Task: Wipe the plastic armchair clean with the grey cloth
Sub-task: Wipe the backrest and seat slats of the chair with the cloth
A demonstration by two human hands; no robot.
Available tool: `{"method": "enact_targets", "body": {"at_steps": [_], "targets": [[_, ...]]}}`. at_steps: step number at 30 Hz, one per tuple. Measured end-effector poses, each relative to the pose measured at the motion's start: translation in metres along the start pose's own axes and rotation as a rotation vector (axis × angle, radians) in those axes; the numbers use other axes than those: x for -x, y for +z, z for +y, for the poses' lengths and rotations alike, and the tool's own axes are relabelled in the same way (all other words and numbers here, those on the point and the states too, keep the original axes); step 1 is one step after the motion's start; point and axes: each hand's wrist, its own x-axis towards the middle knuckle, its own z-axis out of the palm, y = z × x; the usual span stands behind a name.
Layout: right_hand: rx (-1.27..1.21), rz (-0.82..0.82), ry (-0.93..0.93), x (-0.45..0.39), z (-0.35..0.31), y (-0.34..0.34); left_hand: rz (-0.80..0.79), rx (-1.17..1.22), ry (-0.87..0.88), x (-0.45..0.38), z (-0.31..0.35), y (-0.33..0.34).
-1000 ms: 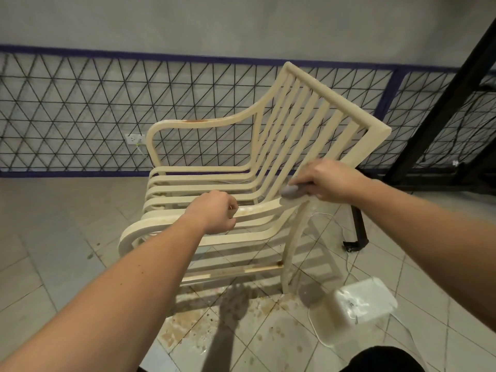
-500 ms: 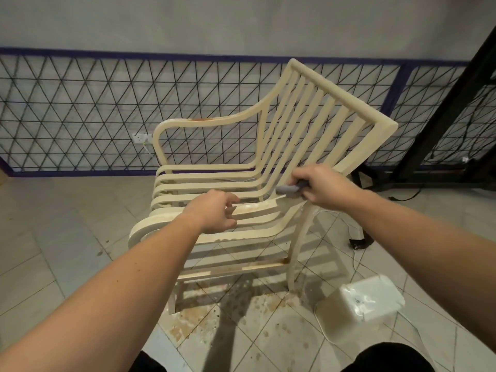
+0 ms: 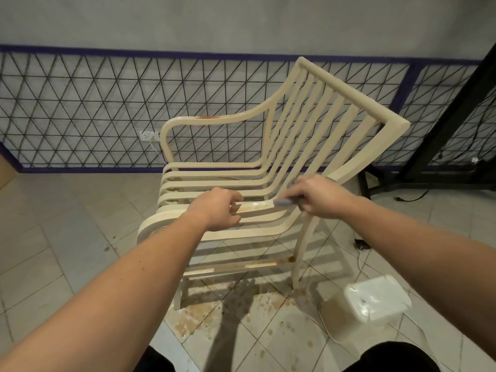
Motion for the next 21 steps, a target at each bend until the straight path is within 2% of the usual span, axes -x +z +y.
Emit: {"method": "enact_targets", "body": {"at_steps": [3,6,8,11,14,16,18,21], "targets": [[-0.005,0.114,0.064,-0.005,0.007,-0.006,-0.009,-0.029,0.002,-0.006,0.005,0.005],[0.032,0.090,0.052,-0.005,-0.003,0.021,0.009,-0.044,-0.008,-0.009,0.007,0.009],[-0.033,0.080,0.008,-0.005,-0.010,0.038,0.029,-0.047,-0.008,-0.008,0.008,0.007],[-0.093,0.039,-0.077,-0.008,-0.014,0.029,0.027,-0.063,-0.003,-0.008,0.011,0.002],[-0.142,0.135,0.049,-0.015,-0.010,0.017,0.018,-0.071,0.002,-0.008,0.011,0.002],[-0.120,0.134,0.099,-0.018,-0.018,0.024,0.025,-0.078,0.004,-0.007,0.012,0.001],[-0.088,0.098,0.095,-0.016,-0.034,0.040,0.030,-0.078,0.006,-0.007,0.012,0.001],[-0.087,0.149,0.029,-0.008,-0.045,0.051,0.027,-0.078,0.004,-0.007,0.012,0.000]]}}
